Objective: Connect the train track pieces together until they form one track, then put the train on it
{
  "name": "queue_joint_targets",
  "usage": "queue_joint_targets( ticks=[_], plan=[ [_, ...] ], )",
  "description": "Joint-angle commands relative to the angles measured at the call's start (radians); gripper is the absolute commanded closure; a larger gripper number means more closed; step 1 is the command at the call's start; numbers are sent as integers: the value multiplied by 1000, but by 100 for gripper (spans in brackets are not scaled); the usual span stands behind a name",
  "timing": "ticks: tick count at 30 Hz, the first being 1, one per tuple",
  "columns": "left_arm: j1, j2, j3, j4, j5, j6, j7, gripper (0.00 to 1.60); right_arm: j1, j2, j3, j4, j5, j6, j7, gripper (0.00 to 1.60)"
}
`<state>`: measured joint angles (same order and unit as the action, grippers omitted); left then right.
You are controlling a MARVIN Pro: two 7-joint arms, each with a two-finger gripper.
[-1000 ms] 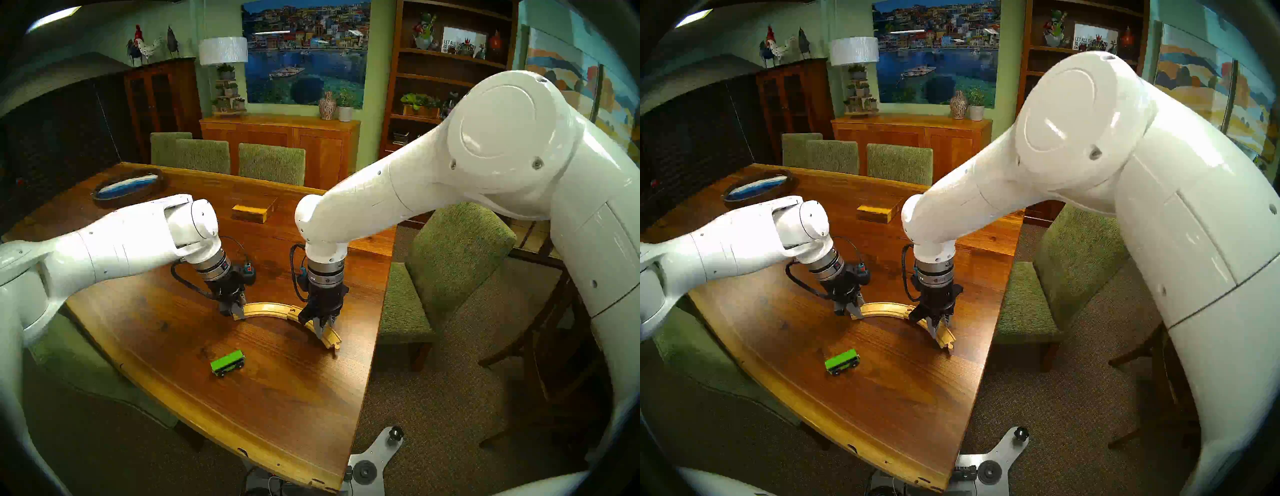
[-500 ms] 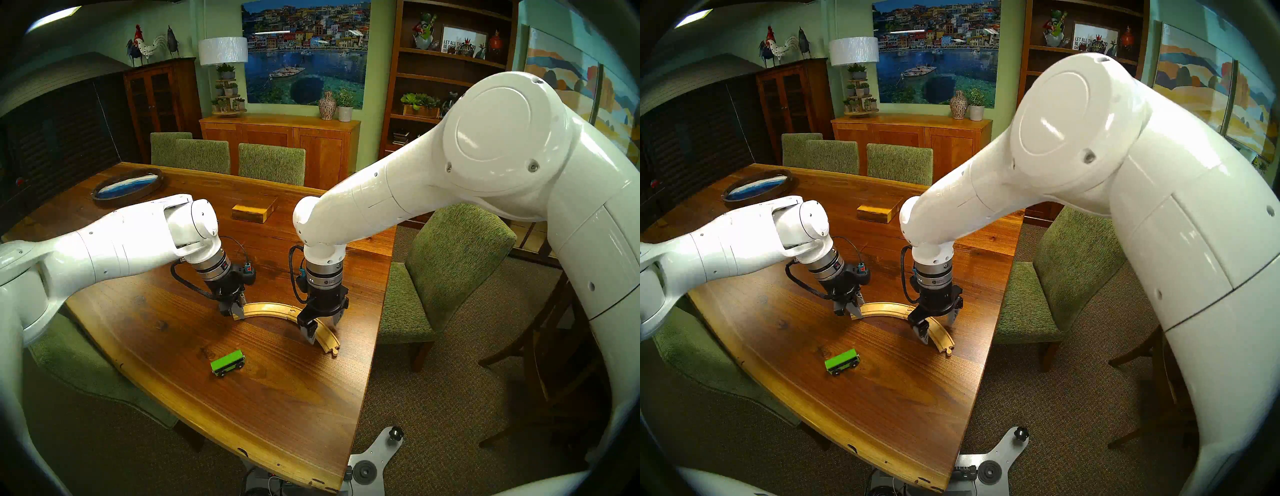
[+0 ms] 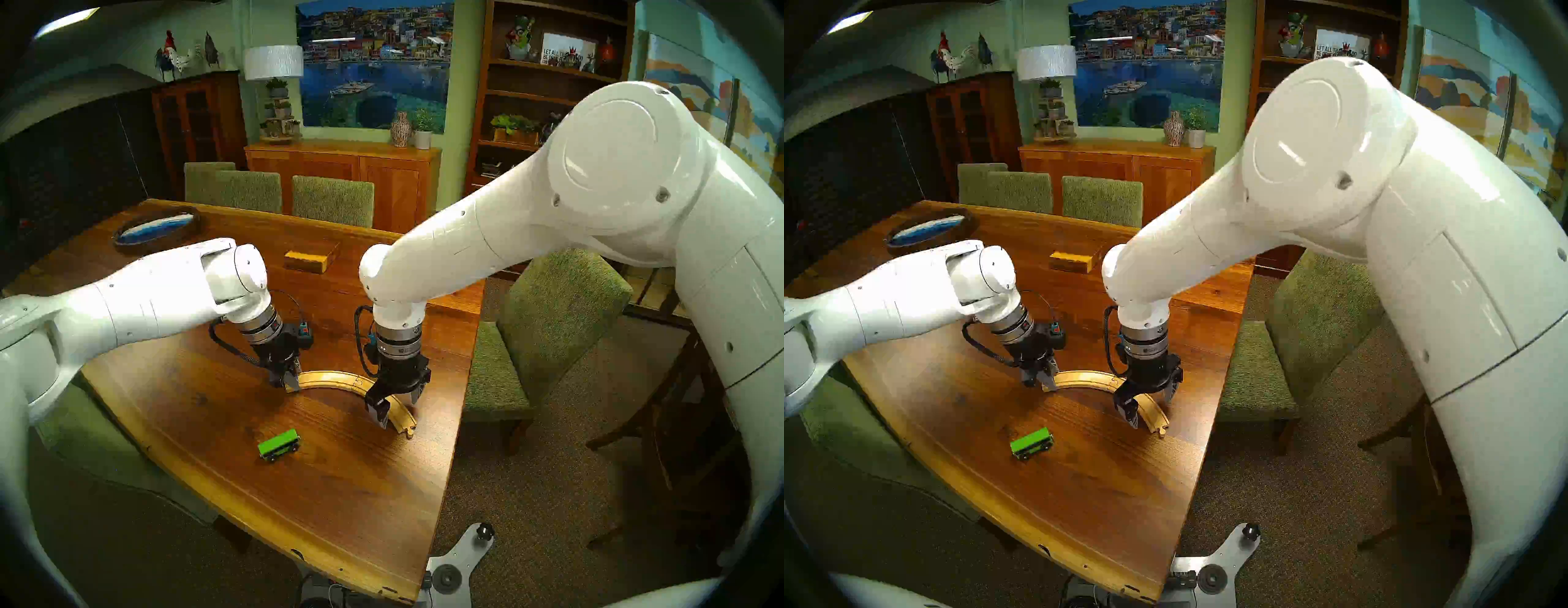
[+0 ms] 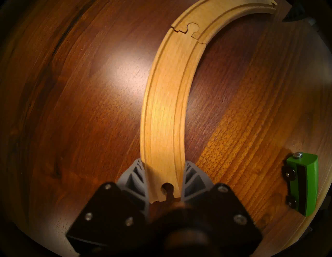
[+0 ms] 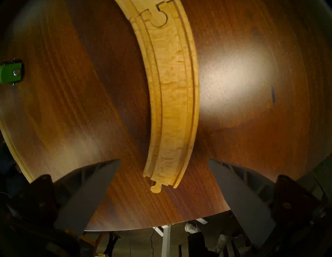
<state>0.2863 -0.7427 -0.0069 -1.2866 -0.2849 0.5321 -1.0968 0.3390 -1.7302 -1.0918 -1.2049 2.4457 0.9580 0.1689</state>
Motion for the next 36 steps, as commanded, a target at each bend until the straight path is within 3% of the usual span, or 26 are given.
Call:
queue_joint_targets(
  ticks=[1,11,30,31,33,34,35,36],
  plan=[
    [-24,-2,-16,2,0,-1,2,160,107,-4,14,-40,14,-1,-37,0],
    [-24,-2,-16,2,0,0,2,160,171,-17,43,-114,45,-23,-90,0],
    [-27,11,-20,-14,-11,5,-8,157,188,-10,46,-157,56,-63,-117,0],
    [-27,11,-21,-15,-12,6,-10,127,188,-10,46,-157,56,-64,-118,0],
    [-30,12,-22,-17,-14,7,-14,106,188,-9,46,-158,57,-65,-118,0],
    [-31,13,-24,-19,-16,9,-17,70,189,-9,46,-158,57,-65,-119,0],
    [-31,13,-24,-19,-16,9,-17,70,189,-9,46,-158,57,-65,-119,0],
    [-33,14,-25,-21,-18,10,-19,9,189,-9,46,-158,57,-66,-119,0]
  ],
)
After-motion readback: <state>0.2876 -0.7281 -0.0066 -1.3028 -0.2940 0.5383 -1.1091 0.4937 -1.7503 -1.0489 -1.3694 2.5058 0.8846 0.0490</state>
